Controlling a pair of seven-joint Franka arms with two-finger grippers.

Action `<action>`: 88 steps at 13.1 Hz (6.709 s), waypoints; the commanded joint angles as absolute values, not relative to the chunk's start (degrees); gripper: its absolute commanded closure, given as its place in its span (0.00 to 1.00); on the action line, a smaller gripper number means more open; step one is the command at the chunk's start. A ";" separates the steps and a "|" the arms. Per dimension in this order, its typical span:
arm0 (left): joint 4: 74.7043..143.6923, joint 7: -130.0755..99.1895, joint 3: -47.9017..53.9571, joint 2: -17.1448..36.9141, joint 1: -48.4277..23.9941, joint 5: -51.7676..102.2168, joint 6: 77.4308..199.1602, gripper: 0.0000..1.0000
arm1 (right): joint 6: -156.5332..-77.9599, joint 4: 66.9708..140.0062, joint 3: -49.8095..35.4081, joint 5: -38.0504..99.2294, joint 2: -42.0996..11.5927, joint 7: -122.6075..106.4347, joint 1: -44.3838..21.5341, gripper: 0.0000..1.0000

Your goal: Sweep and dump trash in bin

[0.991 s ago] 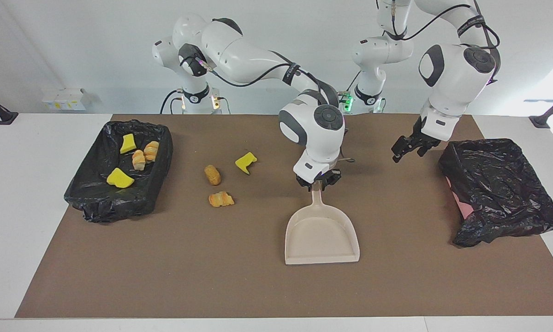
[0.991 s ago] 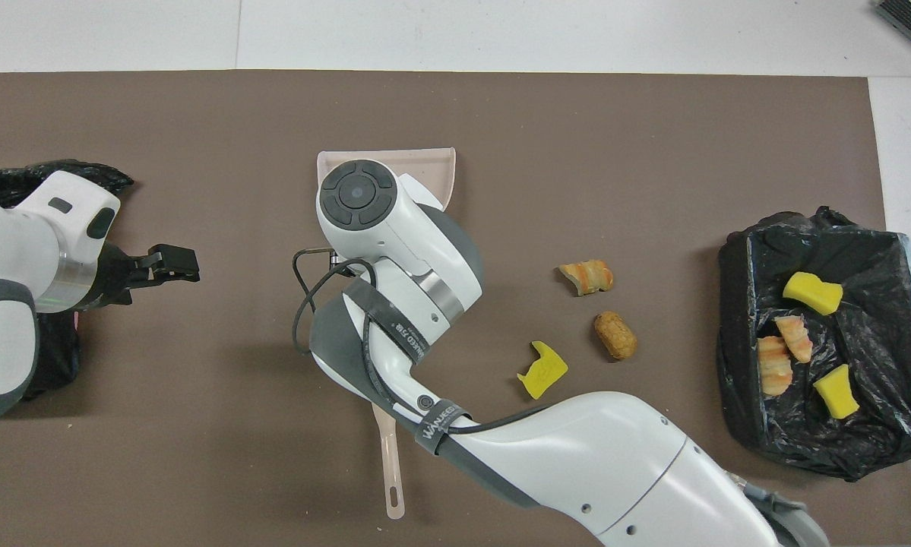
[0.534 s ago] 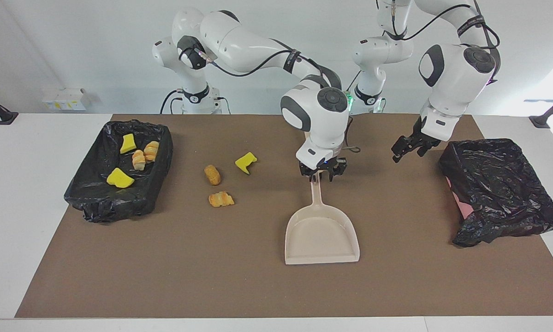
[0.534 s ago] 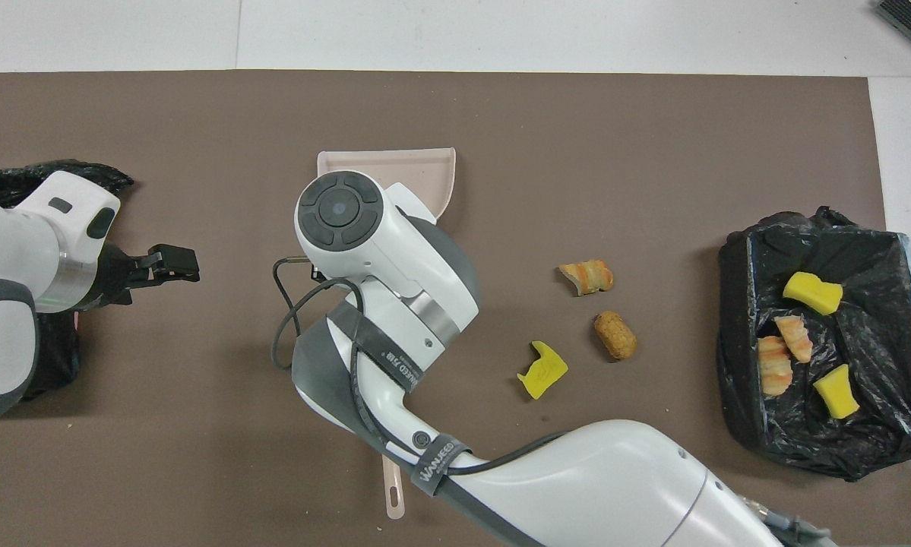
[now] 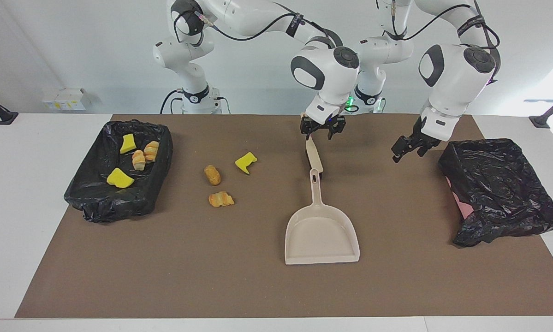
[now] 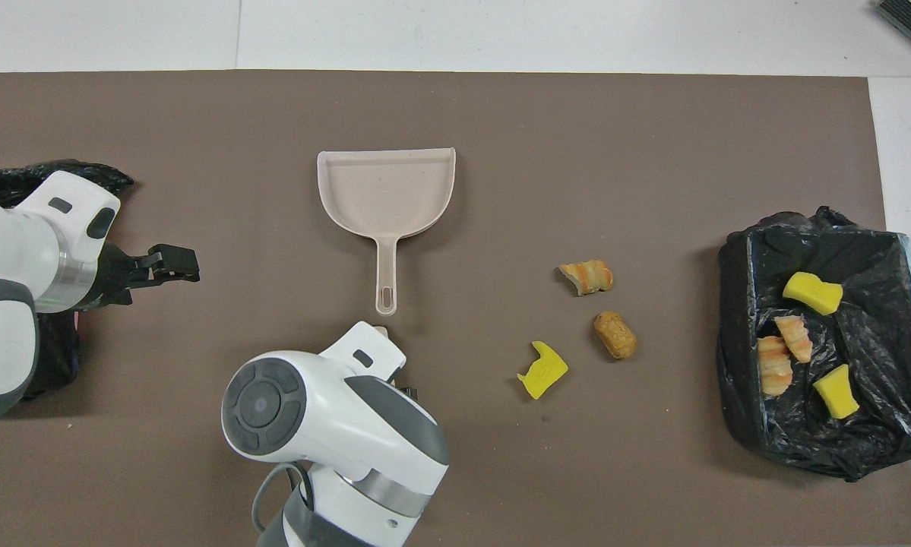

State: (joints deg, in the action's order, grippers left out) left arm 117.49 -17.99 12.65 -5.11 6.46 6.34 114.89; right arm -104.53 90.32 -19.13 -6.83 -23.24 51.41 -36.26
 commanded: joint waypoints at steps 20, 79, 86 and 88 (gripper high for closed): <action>104.42 -11.95 13.80 7.80 -1.57 5.98 117.24 0.00 | -125.60 121.03 -19.34 1.76 -6.78 53.85 -38.94 1.00; 118.38 61.02 13.10 5.01 -15.62 -4.73 120.23 1.00 | -106.51 135.17 -19.69 18.28 12.76 69.09 -24.60 1.00; 121.29 52.21 13.27 4.92 -20.39 -8.70 122.78 1.00 | -111.52 135.17 -19.51 17.14 8.79 44.86 -23.73 1.00; 122.07 52.38 13.36 4.75 -20.48 -8.70 124.18 1.00 | -115.29 134.57 -19.60 17.31 7.66 41.58 -23.73 1.00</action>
State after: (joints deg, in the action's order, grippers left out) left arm 118.98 52.71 14.02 7.05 -19.49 -7.51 122.02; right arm -112.37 135.15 -19.20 16.89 8.92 45.55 -24.39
